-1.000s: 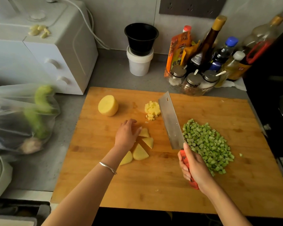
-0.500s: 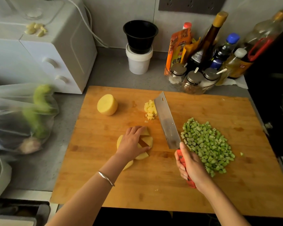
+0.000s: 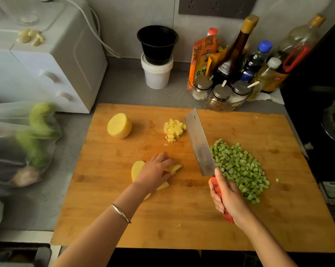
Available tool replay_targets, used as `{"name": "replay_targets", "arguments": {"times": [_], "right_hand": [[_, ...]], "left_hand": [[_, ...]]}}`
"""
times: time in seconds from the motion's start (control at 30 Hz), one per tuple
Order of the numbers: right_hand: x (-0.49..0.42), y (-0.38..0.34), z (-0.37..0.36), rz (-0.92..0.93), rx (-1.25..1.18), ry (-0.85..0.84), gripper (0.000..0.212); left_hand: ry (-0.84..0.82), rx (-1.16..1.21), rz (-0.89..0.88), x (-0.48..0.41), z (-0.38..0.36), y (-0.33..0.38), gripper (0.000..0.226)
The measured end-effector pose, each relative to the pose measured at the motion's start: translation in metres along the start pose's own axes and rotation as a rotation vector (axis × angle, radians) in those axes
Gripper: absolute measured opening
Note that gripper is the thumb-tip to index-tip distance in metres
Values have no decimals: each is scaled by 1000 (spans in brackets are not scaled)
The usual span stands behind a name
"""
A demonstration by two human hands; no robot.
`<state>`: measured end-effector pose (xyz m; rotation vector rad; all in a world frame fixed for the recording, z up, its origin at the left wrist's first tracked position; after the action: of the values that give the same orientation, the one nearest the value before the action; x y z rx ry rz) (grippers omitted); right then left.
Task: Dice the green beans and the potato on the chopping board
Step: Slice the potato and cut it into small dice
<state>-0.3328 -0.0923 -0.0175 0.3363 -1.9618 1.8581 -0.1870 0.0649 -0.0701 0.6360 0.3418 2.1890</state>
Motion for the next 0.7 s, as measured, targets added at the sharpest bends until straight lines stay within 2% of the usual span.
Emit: {"name": "replay_targets", "arguments": {"times": [0.1,0.17,0.27,0.33,0.4,0.53,0.63,0.7], "right_hand": [[0,1,2,-5,2,-5,55],[0,1,1,-5,3,-5,54],[0,0,-1,-4,1,-6,54],[-1,0,0,-2,-3,-7,53],[-1,-1,1,-3,-3,-7,54],[-1,0,2,-3,-5,-8,54],[-1,1,1,-7,2,-17,53],[-1,1,0,-9,5,-23,53]], "left_hand": [[-55,15,-22,-2,6,-2,43],[-7,27,-41,-5,10,0,36],[91,214,-37,-8,11,1,24],[83,310,-2,-8,9,1,22],[65,308,11,-7,6,1,28],[50,277,35,-1,4,-6,59],[32,168,55,1,5,-13,52],[89,158,117,4,8,-17,43]]}}
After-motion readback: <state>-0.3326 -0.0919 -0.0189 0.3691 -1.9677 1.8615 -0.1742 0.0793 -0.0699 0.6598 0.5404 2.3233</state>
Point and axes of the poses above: each hand's wrist, its own x-axis away from the middle knuckle, its own z-axis out of the back of the hand, y = z × x, the point moved 4 cm from there along -x, towards the middle knuckle, and after that the axes turned 12 degrees about -y, right-handed, at the moved point
